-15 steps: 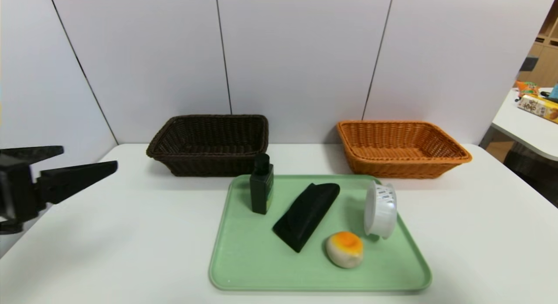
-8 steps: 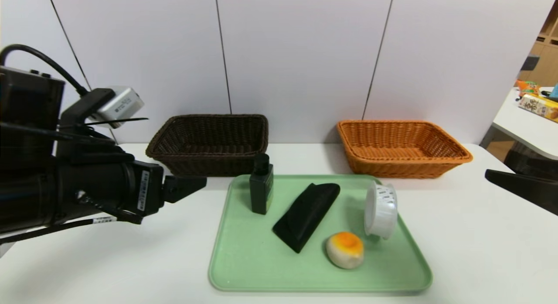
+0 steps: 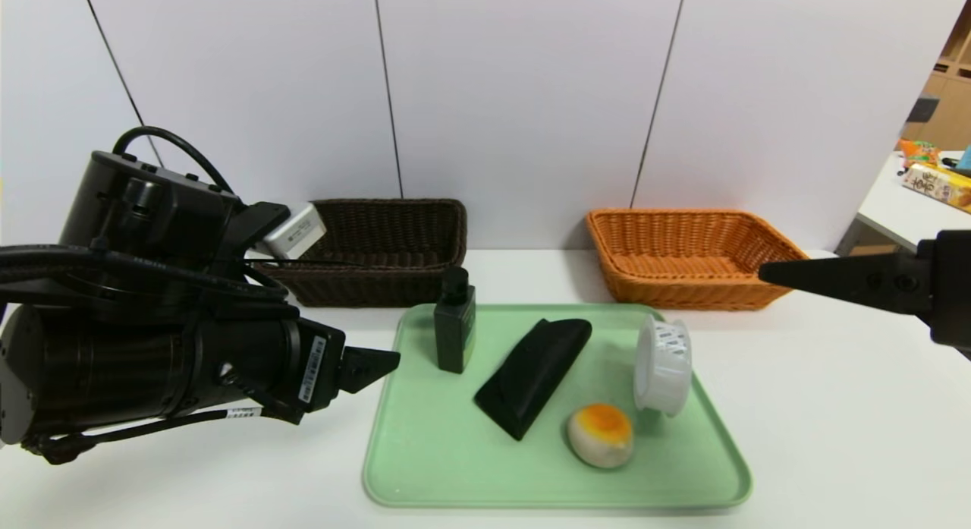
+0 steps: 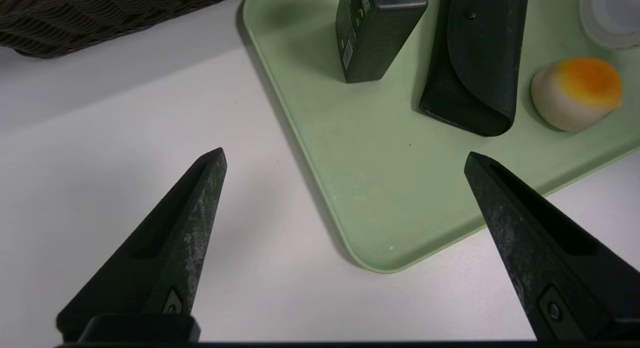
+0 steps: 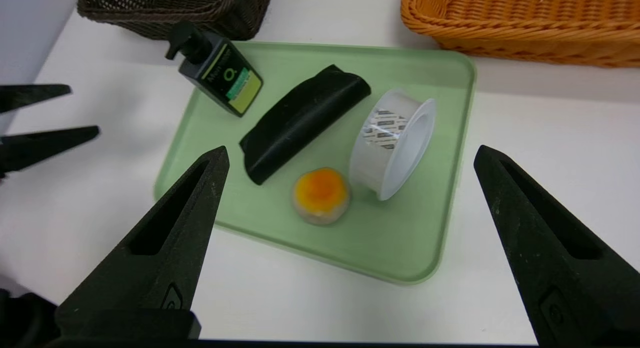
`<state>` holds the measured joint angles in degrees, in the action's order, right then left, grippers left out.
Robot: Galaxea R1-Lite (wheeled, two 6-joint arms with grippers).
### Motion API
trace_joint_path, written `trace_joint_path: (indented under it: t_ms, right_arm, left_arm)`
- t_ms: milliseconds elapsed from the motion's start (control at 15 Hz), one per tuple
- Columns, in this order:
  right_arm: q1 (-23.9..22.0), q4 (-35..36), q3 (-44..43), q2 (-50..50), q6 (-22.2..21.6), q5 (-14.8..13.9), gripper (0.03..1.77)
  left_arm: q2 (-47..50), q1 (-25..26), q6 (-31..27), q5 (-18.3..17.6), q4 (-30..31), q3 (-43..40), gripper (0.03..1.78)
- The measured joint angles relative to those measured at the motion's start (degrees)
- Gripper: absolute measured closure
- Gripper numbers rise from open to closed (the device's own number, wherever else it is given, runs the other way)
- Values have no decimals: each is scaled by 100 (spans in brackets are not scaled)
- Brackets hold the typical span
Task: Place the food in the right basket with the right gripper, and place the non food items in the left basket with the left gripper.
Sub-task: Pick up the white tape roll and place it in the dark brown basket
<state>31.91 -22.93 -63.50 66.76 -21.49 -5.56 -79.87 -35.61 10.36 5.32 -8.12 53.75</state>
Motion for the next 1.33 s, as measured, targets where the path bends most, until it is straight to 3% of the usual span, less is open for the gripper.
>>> trace_joint_path:
  t_ms: [533,733,933,1333]
  right_arm:
    - [107,-4760,-4069,2133,-1585,5,11]
    - [90,-5971,-4732,2964,-1864,110,10]
    - [46,-5895,-4857,3412,-1764,250,10]
    - [-15,-5592,-4876,3746,-1580,247,10]
  left_arm:
    - [2,-33,85,0,-168,-30,12]
    - [74,-30,101,0,-229,-41,12]
    - [156,-27,134,-2,-244,-91,12]
    - [221,-24,179,-6,-227,-205,12]
